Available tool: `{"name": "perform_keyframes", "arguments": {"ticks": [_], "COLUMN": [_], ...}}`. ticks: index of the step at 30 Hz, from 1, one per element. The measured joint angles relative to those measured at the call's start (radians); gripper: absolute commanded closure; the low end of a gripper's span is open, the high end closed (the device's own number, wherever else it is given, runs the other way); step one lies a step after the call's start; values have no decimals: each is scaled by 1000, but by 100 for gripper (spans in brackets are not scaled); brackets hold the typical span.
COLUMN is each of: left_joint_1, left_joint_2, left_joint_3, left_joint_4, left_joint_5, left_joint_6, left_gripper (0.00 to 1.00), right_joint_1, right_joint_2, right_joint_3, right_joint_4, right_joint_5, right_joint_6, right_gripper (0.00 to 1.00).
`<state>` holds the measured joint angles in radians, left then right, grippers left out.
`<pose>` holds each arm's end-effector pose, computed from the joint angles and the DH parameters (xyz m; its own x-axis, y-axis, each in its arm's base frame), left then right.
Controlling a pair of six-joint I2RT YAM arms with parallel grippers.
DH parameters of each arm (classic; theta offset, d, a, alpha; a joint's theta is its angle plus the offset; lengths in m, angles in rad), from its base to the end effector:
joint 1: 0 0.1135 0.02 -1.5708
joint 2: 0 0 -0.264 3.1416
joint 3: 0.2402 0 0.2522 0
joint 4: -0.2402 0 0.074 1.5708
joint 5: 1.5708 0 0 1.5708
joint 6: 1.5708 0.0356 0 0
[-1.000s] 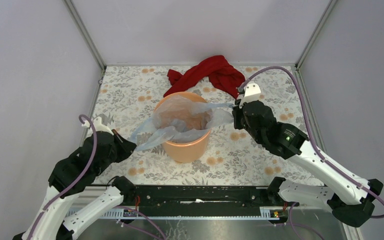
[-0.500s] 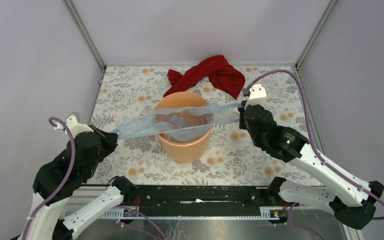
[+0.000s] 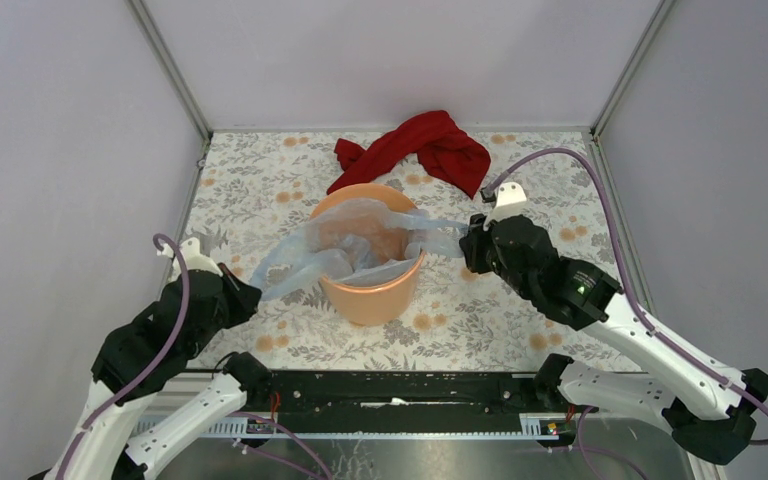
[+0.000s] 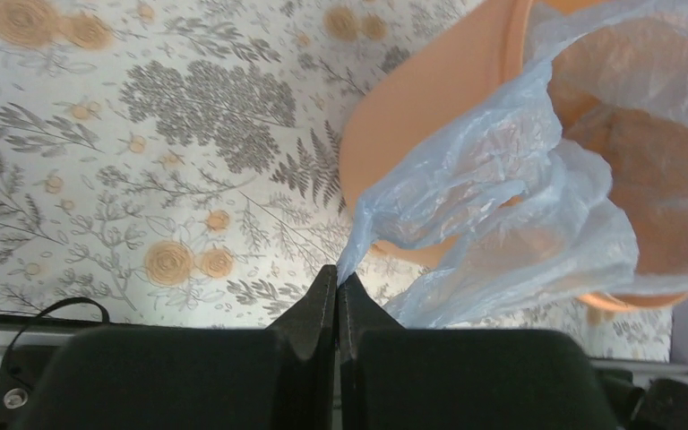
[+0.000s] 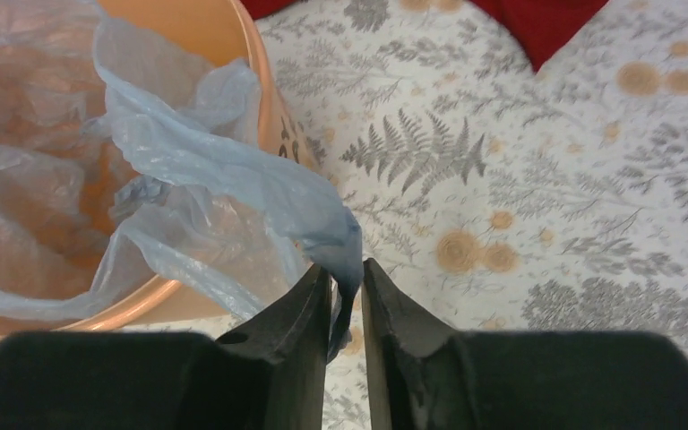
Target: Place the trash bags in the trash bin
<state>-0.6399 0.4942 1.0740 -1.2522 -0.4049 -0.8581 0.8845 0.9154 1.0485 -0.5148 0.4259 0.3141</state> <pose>0.0430 -0.0145 0.3566 -0.5549 -0.4539 -0.6972 -0.1808 0.8838 -0.4315 0.1335 0.1397 0.3751 -0.3671 -0.0041 -0.9302 -0.3660 0.9200 0.1404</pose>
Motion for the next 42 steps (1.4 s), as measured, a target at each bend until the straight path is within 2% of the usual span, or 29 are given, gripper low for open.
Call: {"name": "perform_keyframes", "arguments": {"ticks": [1,3,4,7,14,22,28,35,38,41,42], "left_joint_1": [0,0,0,0,0,0,0,0,0,0,0], "left_joint_2": [-10,-16,-16,-15,-15,-19,-38,-49,-49,-49,-49], "left_joint_3": [-6,-11,-14,-21,-21,-21,-29,-37,-36,-36,-36], "left_joint_4": [2,6,10,23,40,43,43,32,13,4,1], "left_joint_5": [21,55,70,103,128,137,138,132,113,97,92], "left_joint_6": [2,5,5,13,30,42,42,39,37,34,34], "left_gripper": [100,100,100,100,100,100,100,100,100,100,100], "right_joint_1": [0,0,0,-1,-1,-1,-1,-1,-1,-1,-1], "right_joint_2": [3,9,13,16,1,-46,7,24,32,44,46], "right_joint_3": [0,1,1,1,5,-80,-146,-146,-137,-133,-133], "right_joint_4": [-10,-43,-58,-87,-93,68,168,214,214,218,219], "right_joint_5": [-11,-27,-32,-55,-123,-182,-182,-126,-105,-94,-93], "right_joint_6": [36,116,153,248,497,687,768,777,768,764,763], "right_gripper": [50,16,8,1,0,6,8,7,17,38,48]}}
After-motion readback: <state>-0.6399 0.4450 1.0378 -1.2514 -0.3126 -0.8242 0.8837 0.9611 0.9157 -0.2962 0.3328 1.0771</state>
